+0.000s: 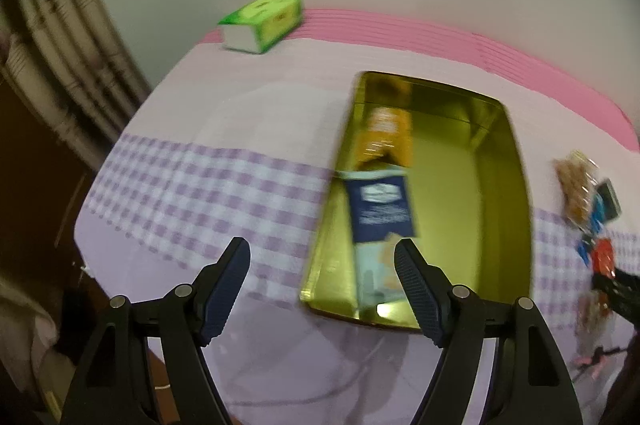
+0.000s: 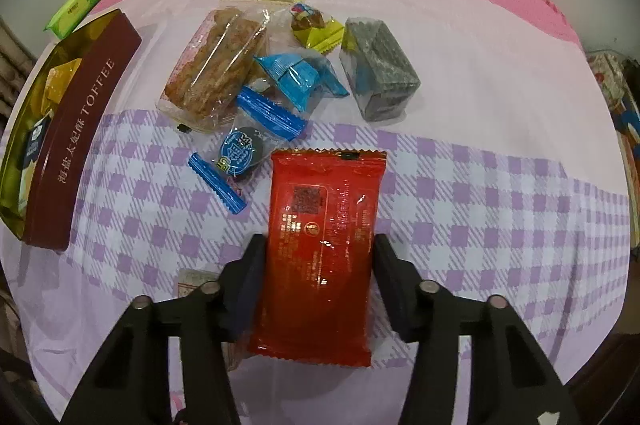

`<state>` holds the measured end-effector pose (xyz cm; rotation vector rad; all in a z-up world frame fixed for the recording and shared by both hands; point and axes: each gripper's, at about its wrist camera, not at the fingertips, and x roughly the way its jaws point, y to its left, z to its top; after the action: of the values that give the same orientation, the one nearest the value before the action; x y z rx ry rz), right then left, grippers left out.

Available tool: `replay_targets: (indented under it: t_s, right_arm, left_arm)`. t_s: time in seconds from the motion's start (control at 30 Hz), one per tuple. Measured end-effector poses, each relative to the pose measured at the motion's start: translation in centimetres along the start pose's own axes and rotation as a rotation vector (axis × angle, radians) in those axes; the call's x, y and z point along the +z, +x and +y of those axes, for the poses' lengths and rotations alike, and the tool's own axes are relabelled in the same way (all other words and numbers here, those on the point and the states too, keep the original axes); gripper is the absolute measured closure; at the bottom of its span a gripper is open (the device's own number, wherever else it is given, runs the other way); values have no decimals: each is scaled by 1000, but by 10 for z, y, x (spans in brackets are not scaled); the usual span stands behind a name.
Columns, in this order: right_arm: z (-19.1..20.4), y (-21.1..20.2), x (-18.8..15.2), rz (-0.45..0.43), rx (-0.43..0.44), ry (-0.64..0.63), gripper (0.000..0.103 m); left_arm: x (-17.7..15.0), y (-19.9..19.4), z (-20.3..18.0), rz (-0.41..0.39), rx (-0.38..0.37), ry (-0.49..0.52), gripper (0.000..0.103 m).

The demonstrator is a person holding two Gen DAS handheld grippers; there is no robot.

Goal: Organize snacks
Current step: 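Grasp the red snack with the right tool while the left tool grasps the small cake box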

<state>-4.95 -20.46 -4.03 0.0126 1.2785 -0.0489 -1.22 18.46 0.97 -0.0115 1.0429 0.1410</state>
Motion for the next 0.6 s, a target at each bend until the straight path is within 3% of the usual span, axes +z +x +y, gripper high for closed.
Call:
replay_targets:
  t_s: [0.13,0.3,0.6]
  right_arm:
    - [0,3,-4,-14,9,1,62]
    - [-18,-4,-15,-24,-4,27,63]
    - [-63,-2,-13,-31,-25,104,62]
  left_arm:
    - [-3,-9,-36,4,-59,78,28]
    - [-5,-16,-89,23,-137,200,28]
    - [-21,-15,-189,172,-346,358,28]
